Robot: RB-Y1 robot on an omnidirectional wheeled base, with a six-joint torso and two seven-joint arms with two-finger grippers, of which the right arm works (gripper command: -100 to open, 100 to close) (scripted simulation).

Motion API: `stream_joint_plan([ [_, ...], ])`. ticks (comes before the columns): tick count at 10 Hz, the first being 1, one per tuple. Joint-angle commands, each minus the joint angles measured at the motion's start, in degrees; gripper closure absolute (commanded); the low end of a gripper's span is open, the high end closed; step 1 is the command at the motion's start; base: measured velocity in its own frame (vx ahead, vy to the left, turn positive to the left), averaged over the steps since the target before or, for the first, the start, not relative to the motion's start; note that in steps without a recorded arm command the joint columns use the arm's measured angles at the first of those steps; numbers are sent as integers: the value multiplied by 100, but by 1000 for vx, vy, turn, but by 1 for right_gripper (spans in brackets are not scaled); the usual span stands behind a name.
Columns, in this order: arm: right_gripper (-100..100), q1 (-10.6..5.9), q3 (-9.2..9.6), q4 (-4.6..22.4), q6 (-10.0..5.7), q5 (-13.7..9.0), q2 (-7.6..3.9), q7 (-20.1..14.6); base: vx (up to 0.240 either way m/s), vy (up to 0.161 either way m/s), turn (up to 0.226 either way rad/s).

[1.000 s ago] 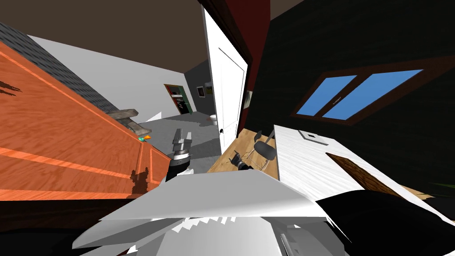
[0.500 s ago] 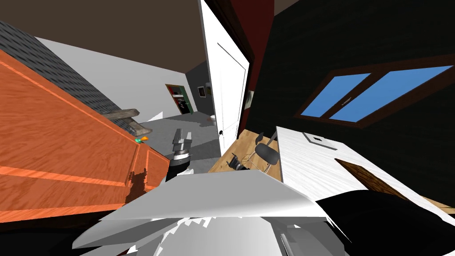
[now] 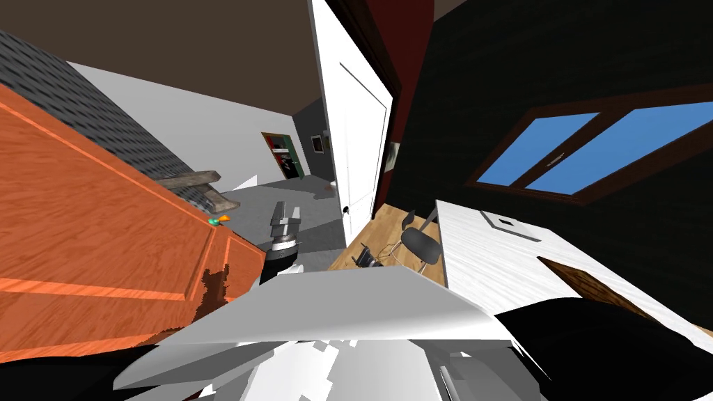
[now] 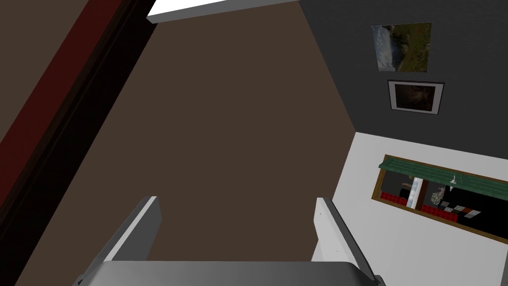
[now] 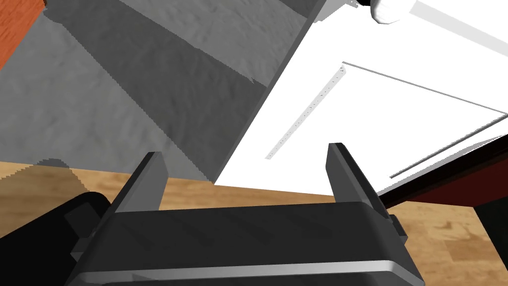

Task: Push the door open

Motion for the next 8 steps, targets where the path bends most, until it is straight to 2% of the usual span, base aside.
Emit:
stream_joint_plan([
  [1,-100,-35,66,117,121,-250,-16,118,102,-34,37],
  [8,-100,-67,281,599,654,-1358,-13,753,93,-41,32],
])
